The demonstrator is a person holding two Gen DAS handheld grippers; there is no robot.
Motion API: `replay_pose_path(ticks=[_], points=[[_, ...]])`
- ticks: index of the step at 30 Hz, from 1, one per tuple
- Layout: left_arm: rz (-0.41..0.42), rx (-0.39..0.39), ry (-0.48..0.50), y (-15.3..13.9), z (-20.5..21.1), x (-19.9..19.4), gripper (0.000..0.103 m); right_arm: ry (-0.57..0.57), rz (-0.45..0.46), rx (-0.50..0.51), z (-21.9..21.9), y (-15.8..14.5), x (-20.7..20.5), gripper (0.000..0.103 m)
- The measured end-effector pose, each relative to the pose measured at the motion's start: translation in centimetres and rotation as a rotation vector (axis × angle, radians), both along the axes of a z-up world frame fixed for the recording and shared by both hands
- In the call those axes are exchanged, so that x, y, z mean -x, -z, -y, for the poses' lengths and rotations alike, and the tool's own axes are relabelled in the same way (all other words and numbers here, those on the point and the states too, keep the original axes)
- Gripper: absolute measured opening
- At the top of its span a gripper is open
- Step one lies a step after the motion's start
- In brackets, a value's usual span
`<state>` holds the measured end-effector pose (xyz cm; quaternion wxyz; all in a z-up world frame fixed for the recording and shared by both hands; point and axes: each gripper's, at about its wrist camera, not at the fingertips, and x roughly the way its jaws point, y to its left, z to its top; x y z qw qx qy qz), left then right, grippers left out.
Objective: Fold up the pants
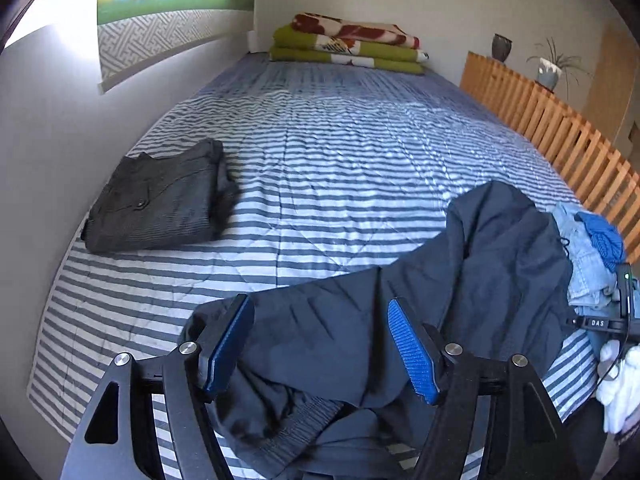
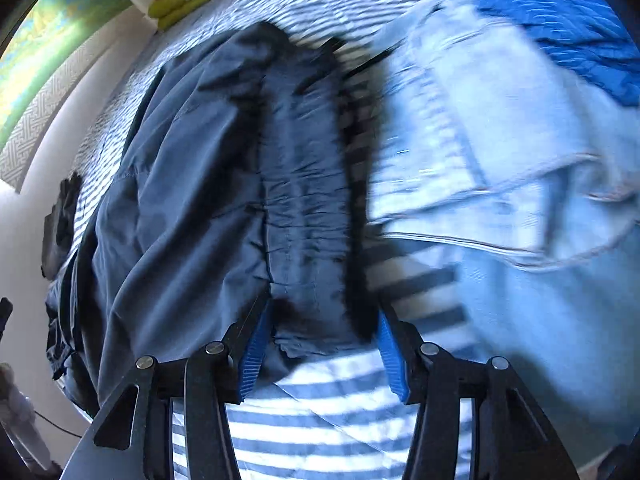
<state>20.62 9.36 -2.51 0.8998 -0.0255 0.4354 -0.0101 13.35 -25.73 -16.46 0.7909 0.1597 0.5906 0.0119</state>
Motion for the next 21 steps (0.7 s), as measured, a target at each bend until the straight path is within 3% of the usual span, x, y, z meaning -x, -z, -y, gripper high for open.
replay_pose_path(ticks=[2, 4, 9, 14, 18, 21], points=[[-0.015, 0.008, -0.006, 0.5, 0.3, -0.4, 0.073, -0.042, 0.001, 0.076, -1.3, -0.4, -0.6, 0.042], [-0.022, 0.015, -0.02, 1.1, 0.2, -0.8, 0.073, -0.086, 0.022, 0.121, -2.7, -1.2, -0.8, 0.024], [-0.014, 0.022, -0.051, 1.0, -1.9, -1.0, 0.073, -0.148, 0.133, 0.31, -3.9, -5.8, 0.4, 0.009], [-0.004, 0.044, -0.097, 0.3, -5.2, -0.1, 0.073, 0.0, 0.225, 0.429, 2.4, -12.0, 3.1, 0.008], [-0.016, 0.061, -0.115, 0.6, -7.4, 1.2, 0.073, 0.193, 0.231, 0.702, 6.8, -14.5, 4.2, 0.008], [-0.045, 0.082, -0.102, 1.5, -8.0, 2.2, 0.073, 0.217, 0.202, 0.731, 8.4, -15.3, 4.8, 0.009]])
